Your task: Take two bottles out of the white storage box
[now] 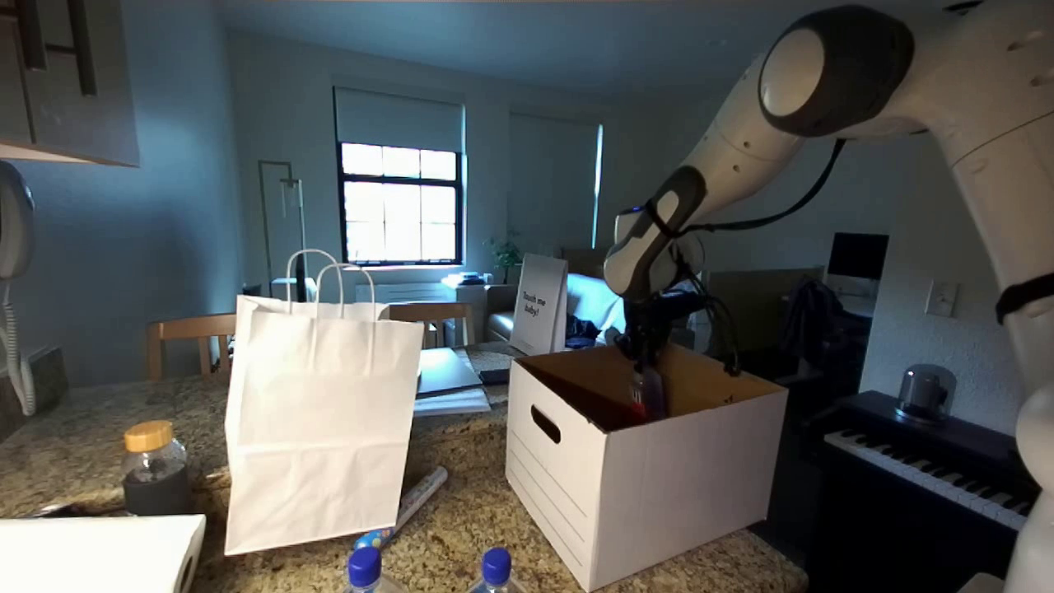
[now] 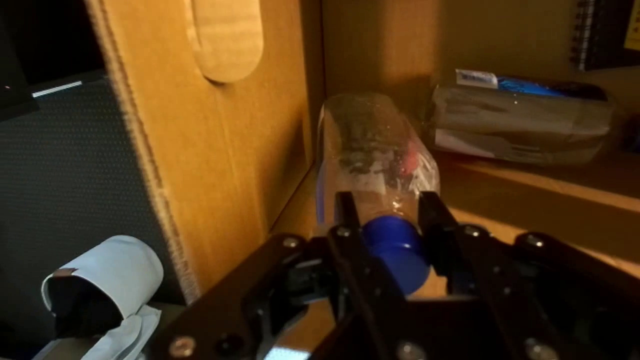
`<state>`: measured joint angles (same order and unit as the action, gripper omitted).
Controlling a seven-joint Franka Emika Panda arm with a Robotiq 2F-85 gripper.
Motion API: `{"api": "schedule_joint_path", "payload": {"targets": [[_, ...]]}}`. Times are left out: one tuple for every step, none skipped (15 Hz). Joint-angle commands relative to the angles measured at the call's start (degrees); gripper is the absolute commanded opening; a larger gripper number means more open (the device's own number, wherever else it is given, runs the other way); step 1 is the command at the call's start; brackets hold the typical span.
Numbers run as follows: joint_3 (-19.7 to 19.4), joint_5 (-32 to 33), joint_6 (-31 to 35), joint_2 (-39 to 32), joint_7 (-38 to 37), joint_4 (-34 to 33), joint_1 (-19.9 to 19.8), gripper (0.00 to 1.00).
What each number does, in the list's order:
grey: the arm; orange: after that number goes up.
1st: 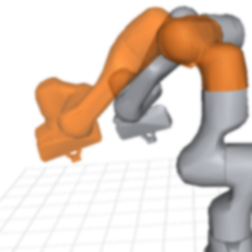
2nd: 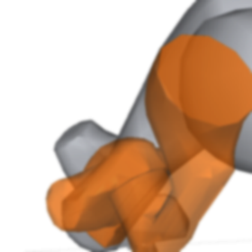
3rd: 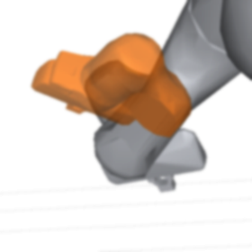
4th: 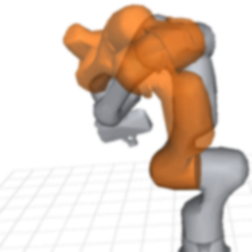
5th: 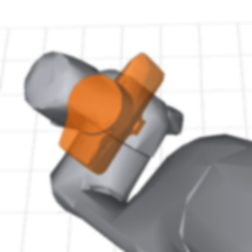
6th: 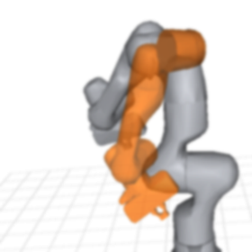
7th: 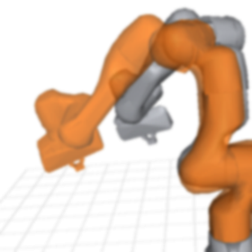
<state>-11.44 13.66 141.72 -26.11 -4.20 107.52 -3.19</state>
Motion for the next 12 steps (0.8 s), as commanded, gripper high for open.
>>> {"api": "schedule_joint_path", "payload": {"targets": [[1.42, -2.28, -2.45, 13.55, -0.04, 8.73, -0.56, 0.16], [1.62, -2.89, -2.17, 16.56, -1.02, 9.85, -0.47, 0.16], [1.73, -3.06, -2.90, 19.49, -1.72, 10.65, -0.22, 0.16], [1.97, -2.45, -4.71, 22.32, -1.30, 10.98, 0.05, 0.16], [2.78, -3.30, -7.66, 25.14, 0.28, 10.98, -0.08, 0.16], [3.35, -3.80, -9.86, 28.03, -0.36, 11.09, 0.01, 0.16], [4.04, -3.65, -12.32, 30.91, -1.07, 11.17, 0.24, 0.16], [4.90, -2.99, -14.88, 33.65, -1.21, 11.10, 0.50, 0.16], [6.00, -2.53, -16.62, 36.58, -0.90, 11.52, 0.80, 0.16], [7.17, -2.69, -18.42, 39.32, -0.22, 11.83, 1.16, 0.16], [8.55, -2.72, -20.47, 42.00, 0.61, 12.10, 1.71, 0.16], [9.96, -2.81, -22.91, 44.43, 1.85, 12.49, 2.58, 0.16]]}}
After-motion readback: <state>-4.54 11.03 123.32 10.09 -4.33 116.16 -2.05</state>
